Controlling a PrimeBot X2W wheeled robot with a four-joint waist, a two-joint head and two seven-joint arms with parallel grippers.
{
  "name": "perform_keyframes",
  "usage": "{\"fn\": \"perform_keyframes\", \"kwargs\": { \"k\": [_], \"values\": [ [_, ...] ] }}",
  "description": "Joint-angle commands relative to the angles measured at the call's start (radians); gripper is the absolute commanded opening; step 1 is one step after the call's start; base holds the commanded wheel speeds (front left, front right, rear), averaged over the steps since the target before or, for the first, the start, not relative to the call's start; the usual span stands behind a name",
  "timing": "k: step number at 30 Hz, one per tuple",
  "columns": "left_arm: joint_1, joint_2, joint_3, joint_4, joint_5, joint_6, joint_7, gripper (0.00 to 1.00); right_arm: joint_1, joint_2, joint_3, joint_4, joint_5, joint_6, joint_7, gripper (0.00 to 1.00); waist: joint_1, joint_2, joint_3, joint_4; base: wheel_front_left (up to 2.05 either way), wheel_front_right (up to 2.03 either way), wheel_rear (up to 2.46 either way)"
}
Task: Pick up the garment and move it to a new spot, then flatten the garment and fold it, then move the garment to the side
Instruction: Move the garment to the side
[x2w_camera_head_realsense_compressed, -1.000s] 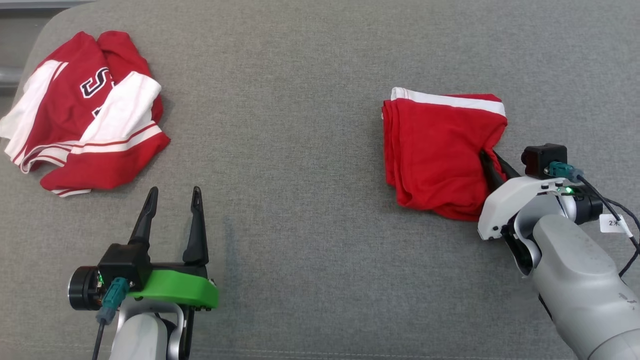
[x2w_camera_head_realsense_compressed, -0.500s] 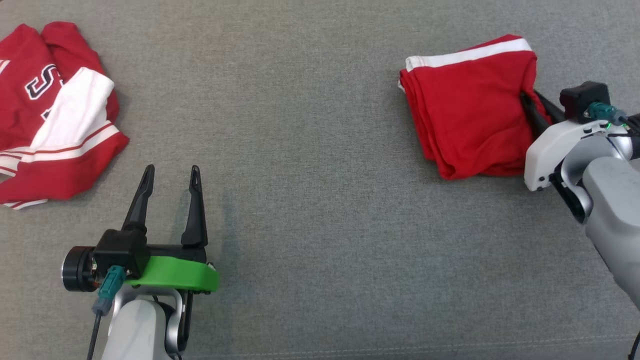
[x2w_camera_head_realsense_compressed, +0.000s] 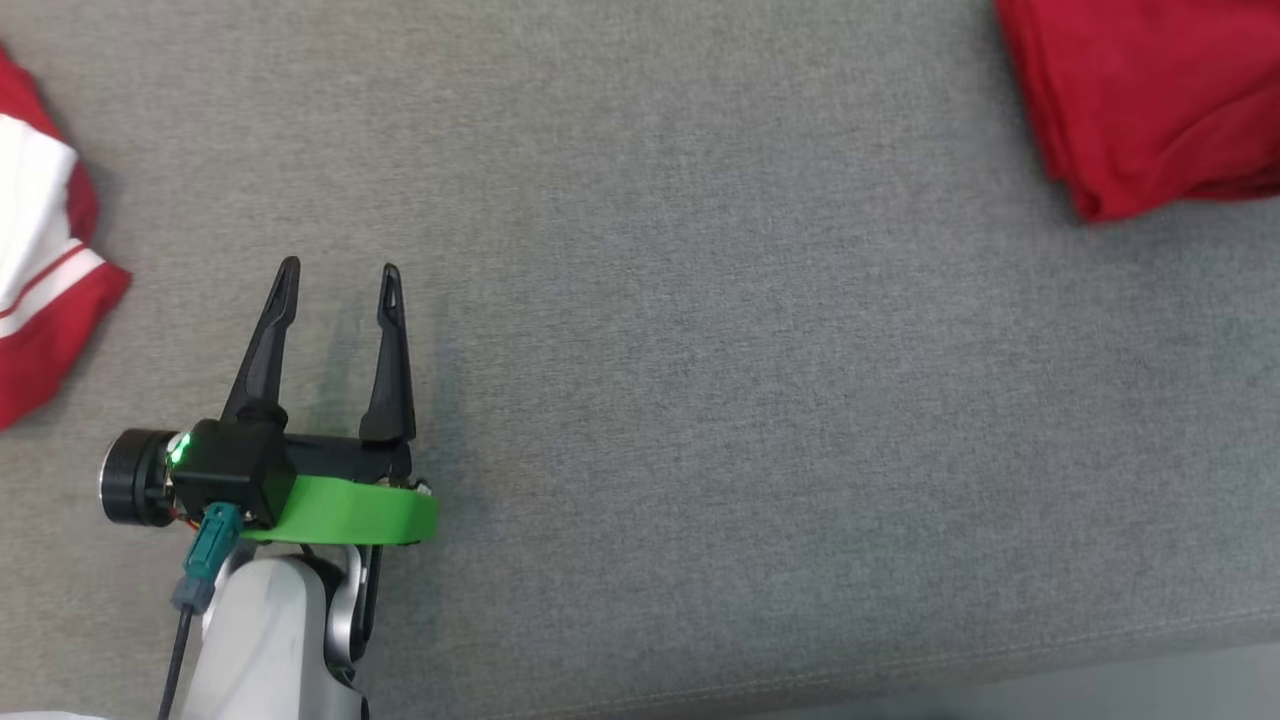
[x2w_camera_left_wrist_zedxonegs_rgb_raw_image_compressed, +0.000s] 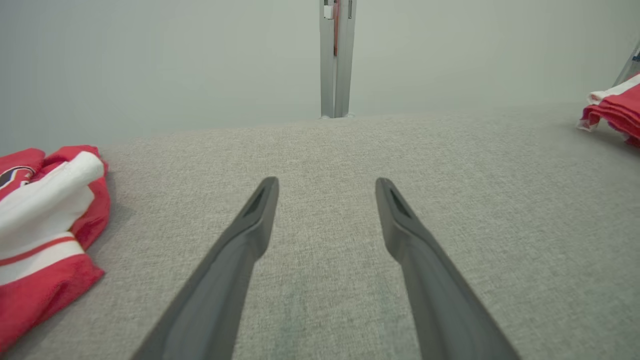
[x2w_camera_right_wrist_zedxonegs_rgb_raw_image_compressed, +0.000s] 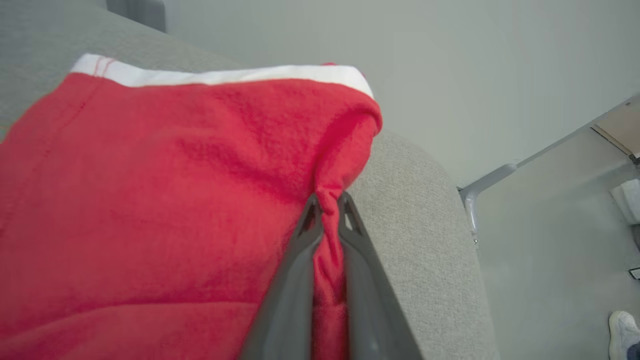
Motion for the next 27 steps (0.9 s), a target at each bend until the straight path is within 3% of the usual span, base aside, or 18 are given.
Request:
{"fn": "perform_keyframes", "kwargs": {
  "k": [1,11,18,19,20,21,27],
  "values": [
    [-0.024,0.012,0.0,-0.01,0.017,-0.003,0.0,1.0,-0.028,-0.029,0.005,-0.001,0.011,-0.002,0.002,0.0,-0.0001,-0.0001,0.054,-0.044,0.0,0.0,0.0],
    [-0.056,0.048,-0.026,-0.085,0.048,-0.009,0.008,1.0,-0.164,-0.155,0.042,0.038,0.022,-0.002,0.022,0.0,-0.0001,-0.0001,0.132,-0.071,0.0,0.0,0.0],
    [-0.035,0.053,-0.041,-0.144,0.053,-0.001,0.025,1.0,-0.23,-0.155,0.064,0.118,0.036,-0.002,0.014,0.0,-0.0001,-0.0001,0.149,-0.064,0.0,0.0,0.0],
    [-0.033,0.054,-0.041,-0.146,0.052,0.0,0.026,1.0,-0.236,-0.15,0.068,0.129,0.036,-0.002,0.013,0.25,-0.0001,-0.0001,0.15,-0.063,0.0,0.0,0.0],
    [-0.031,0.054,-0.042,-0.147,0.051,0.001,0.026,1.0,-0.245,-0.148,0.071,0.14,0.031,-0.002,0.006,0.75,-0.0001,-0.0001,0.15,-0.063,0.0,0.0,0.0],
    [-0.03,0.054,-0.043,-0.148,0.049,0.002,0.027,1.0,-0.257,-0.147,0.071,0.156,0.02,-0.002,-0.007,1.0,-0.0001,-0.0001,0.15,-0.061,0.0,0.0,0.0],
    [-0.029,0.05,-0.041,-0.131,0.035,0.01,0.021,1.0,-0.295,-0.116,0.077,0.228,-0.021,-0.002,-0.069,1.0,-0.0001,-0.0001,0.133,-0.061,0.0,0.0,0.0]
  ]
}}
